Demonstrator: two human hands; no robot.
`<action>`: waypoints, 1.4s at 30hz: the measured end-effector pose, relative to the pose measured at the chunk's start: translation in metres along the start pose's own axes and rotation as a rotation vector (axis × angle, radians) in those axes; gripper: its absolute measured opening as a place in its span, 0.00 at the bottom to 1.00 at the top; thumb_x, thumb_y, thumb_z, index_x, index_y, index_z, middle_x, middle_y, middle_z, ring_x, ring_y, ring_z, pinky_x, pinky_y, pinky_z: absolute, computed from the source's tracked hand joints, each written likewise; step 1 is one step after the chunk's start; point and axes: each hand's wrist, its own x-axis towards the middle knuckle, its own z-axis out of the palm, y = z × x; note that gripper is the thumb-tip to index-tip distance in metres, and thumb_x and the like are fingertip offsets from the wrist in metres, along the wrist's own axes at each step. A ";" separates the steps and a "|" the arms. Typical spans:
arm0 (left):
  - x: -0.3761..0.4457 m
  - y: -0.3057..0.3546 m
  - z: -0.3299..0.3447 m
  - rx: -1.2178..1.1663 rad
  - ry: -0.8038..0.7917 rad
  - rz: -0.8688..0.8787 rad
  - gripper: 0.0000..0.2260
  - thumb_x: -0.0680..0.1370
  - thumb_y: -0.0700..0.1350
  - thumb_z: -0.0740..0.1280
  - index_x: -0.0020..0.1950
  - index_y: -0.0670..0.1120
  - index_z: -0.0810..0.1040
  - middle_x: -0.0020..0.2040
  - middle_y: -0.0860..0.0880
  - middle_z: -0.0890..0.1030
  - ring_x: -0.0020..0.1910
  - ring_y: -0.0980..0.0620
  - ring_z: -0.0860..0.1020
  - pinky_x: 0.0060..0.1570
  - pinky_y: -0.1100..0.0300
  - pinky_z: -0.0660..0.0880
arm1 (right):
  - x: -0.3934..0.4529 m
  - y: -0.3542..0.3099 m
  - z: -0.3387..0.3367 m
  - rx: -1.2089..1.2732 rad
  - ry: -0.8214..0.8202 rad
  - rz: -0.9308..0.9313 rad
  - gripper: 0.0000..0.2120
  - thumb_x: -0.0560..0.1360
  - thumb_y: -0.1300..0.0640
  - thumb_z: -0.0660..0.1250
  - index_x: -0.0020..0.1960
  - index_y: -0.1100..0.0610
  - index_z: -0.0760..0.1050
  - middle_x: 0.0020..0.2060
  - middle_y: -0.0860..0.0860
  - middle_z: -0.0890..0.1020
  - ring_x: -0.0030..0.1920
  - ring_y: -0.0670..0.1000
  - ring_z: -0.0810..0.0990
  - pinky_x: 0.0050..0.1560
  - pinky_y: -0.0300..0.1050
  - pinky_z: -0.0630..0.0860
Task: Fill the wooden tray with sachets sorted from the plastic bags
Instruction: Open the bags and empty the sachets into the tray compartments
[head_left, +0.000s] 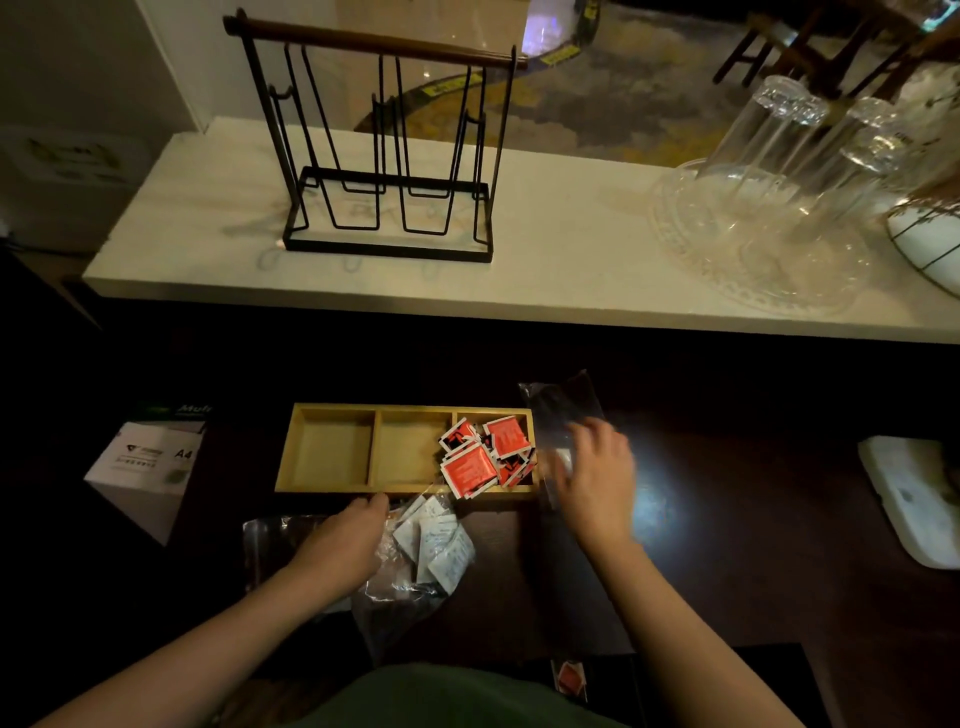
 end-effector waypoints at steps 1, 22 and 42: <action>0.000 -0.002 0.000 -0.034 0.012 -0.007 0.16 0.73 0.38 0.64 0.59 0.48 0.67 0.56 0.46 0.77 0.50 0.47 0.78 0.50 0.52 0.77 | 0.006 -0.017 0.004 0.017 -0.059 -0.127 0.18 0.74 0.48 0.67 0.60 0.54 0.75 0.59 0.56 0.77 0.58 0.59 0.75 0.57 0.55 0.72; -0.020 -0.001 -0.049 -0.266 0.009 0.216 0.09 0.78 0.48 0.63 0.37 0.55 0.73 0.38 0.54 0.78 0.39 0.57 0.77 0.39 0.62 0.70 | 0.022 -0.056 0.067 -0.099 -0.279 -0.397 0.12 0.78 0.50 0.59 0.57 0.54 0.73 0.52 0.51 0.78 0.57 0.55 0.76 0.71 0.55 0.61; -0.002 -0.003 -0.077 -0.822 0.054 0.216 0.09 0.77 0.41 0.65 0.41 0.53 0.80 0.40 0.52 0.82 0.42 0.55 0.79 0.46 0.59 0.73 | -0.005 -0.140 -0.008 1.031 -0.713 -0.124 0.24 0.77 0.40 0.57 0.63 0.56 0.71 0.53 0.54 0.80 0.53 0.51 0.80 0.53 0.48 0.77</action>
